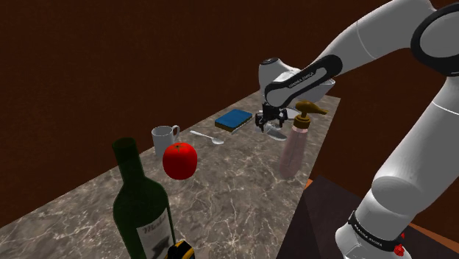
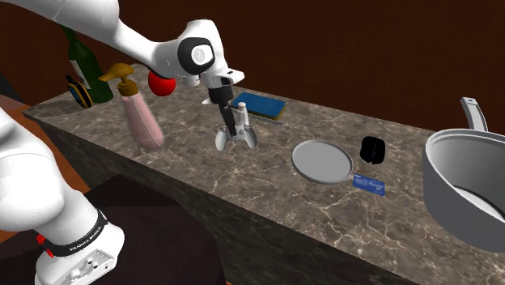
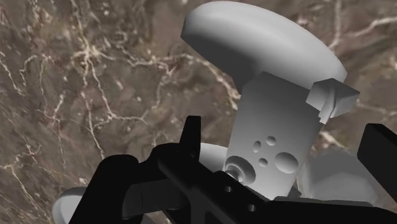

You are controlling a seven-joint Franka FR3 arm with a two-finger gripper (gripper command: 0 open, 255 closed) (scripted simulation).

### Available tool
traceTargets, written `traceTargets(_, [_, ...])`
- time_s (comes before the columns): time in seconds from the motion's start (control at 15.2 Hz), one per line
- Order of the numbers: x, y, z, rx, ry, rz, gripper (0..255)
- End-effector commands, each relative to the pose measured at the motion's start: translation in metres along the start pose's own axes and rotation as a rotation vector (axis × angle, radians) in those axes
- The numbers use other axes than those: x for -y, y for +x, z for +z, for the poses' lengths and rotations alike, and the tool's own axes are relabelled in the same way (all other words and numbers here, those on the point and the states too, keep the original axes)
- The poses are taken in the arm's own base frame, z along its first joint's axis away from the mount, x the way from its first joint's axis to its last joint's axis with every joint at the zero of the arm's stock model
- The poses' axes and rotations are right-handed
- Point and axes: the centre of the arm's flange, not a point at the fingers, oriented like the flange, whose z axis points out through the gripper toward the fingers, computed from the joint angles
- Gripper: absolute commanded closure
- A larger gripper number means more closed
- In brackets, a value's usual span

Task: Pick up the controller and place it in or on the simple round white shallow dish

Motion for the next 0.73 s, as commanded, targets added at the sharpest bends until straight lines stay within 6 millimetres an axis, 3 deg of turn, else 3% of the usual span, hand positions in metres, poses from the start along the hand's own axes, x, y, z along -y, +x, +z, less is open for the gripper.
traceTargets(0.0, [0.0000, 0.0010, 0.0139, -0.001, 0.000, 0.000, 0])
traceTargets(0.53, [0.0000, 0.0009, 0.0138, -0.001, 0.000, 0.000, 0])
traceTargets(0.59, [0.0000, 0.0009, 0.0138, -0.001, 0.000, 0.000, 255])
traceTargets(0.66, [0.0000, 0.0009, 0.0138, -0.001, 0.000, 0.000, 255])
